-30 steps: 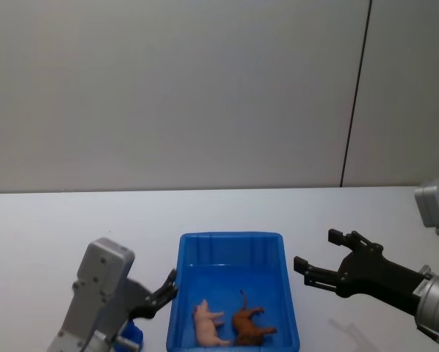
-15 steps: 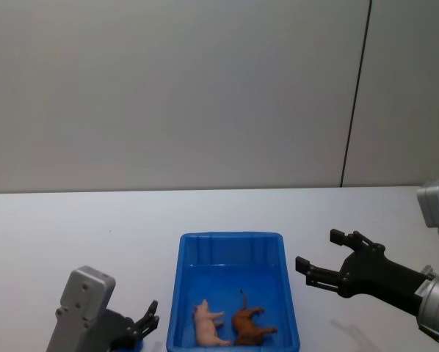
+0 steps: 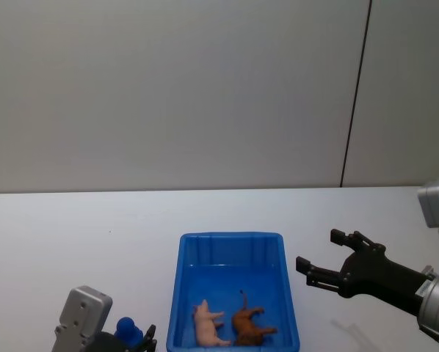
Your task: Pick up the two dolls from the table and place them into the box.
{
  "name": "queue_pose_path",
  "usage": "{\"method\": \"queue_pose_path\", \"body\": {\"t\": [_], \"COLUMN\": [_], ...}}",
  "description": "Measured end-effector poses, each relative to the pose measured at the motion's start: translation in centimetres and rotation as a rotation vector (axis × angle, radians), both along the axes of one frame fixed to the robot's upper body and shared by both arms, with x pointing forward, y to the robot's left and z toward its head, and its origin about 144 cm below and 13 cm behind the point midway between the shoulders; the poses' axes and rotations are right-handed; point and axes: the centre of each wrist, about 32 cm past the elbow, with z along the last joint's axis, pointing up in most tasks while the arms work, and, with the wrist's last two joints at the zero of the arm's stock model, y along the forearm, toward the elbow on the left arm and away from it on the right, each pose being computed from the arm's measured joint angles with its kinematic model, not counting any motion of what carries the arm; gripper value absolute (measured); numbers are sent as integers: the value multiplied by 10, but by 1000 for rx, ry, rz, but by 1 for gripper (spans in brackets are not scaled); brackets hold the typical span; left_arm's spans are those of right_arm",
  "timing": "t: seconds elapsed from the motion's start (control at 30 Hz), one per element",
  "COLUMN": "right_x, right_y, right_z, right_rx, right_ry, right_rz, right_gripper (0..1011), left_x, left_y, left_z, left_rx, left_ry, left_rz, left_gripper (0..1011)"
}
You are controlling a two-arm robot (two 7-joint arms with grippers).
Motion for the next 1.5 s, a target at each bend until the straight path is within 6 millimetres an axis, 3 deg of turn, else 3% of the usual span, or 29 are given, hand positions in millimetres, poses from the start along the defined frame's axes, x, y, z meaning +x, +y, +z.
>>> {"method": "queue_pose_path", "body": {"t": [0.37, 0.6, 0.7, 0.9, 1.27, 1.5], "right_x": [0, 0, 0, 0, 0, 0], "right_y": [0, 0, 0, 0, 0, 0], "right_z": [0, 0, 0, 0, 0, 0], "right_rx": [0, -1, -1, -1, -1, -1], "right_ry": [0, 0, 0, 0, 0, 0], "right_rz": [0, 0, 0, 0, 0, 0], "right_gripper": [1001, 1001, 1001, 1001, 1001, 1001], "left_x": [0, 0, 1, 4, 14, 28], "left_y": [2, 5, 8, 11, 15, 9], "left_z": [-11, -16, -18, -19, -10, 9], "left_rx": [-11, -15, -15, -16, -15, -8], "left_ry": [43, 65, 73, 73, 19, -65], "left_rz": [-12, -6, -1, 2, -13, -58], "left_gripper": [1002, 860, 730, 567, 474, 427]}}
